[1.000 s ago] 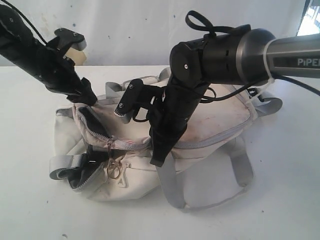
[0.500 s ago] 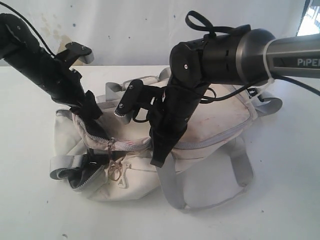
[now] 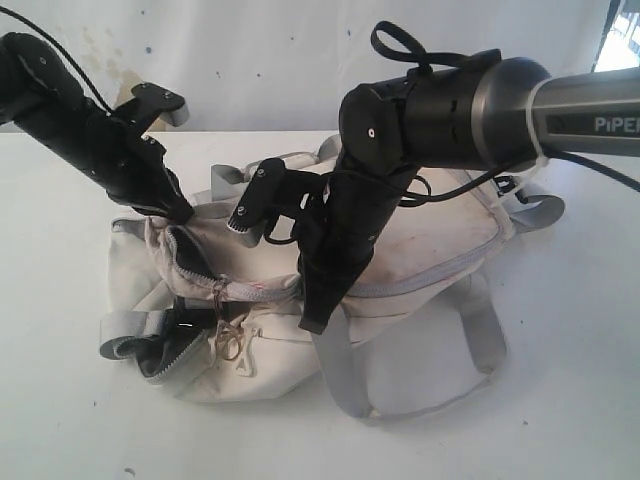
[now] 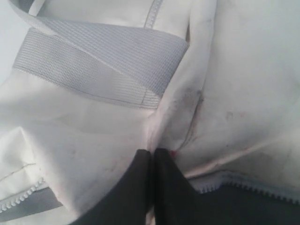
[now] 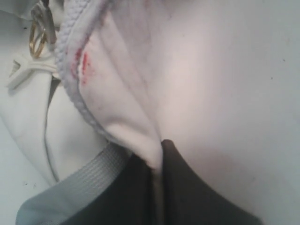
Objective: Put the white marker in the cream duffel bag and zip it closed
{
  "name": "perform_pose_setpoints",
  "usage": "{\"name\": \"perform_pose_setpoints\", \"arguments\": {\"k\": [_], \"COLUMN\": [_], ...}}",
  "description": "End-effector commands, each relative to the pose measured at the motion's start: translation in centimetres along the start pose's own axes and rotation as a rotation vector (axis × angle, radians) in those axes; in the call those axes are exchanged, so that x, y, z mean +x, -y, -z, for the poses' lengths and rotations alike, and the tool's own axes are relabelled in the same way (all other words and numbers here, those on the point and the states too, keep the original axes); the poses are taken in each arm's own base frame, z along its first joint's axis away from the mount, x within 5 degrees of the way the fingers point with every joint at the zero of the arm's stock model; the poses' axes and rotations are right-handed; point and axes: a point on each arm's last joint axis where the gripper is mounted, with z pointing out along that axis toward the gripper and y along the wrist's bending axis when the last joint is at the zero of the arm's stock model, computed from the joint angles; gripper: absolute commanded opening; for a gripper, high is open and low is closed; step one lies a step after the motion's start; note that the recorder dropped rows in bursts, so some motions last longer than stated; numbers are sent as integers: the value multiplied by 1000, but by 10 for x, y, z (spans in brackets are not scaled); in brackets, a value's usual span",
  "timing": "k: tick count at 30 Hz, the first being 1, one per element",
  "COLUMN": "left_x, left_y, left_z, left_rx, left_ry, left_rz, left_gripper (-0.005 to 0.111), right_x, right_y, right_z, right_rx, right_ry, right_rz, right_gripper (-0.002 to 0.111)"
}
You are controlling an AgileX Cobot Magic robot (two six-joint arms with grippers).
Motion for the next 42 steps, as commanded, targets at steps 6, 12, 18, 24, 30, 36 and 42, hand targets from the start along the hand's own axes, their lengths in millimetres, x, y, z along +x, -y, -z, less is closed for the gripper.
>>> {"name": "perform_pose_setpoints", "arguments": {"k": [6, 12, 18, 24, 30, 36, 42], "left_x": [-26, -21, -9, 1, 1, -7, -14], "left_y": [-6, -32, -63, -77, -67, -52, -38], "left_z": [28, 49, 73, 76, 69, 57, 40], "left_rx": [-16, 12, 115, 92, 145, 190, 186], "left_ry": [81, 140, 311, 323, 277, 248, 201], "left_rz": [175, 388, 633, 656, 439, 307, 248], "left_gripper": [0, 0, 0, 0, 3, 40, 77], "right_x": [0, 1, 1, -1, -9, -8, -12], "right_y": [1, 1, 1, 3, 8, 7, 5], "right_z": [4, 4, 4, 4, 4, 4, 9], "right_rx": [4, 3, 1, 26, 82, 70, 60], "right_ry": [1, -6, -8, 18, 103, 100, 130], "right_rz": [11, 16, 12, 11, -71, -91, -114], "right_gripper": [0, 0, 0, 0, 0, 18, 66]}}
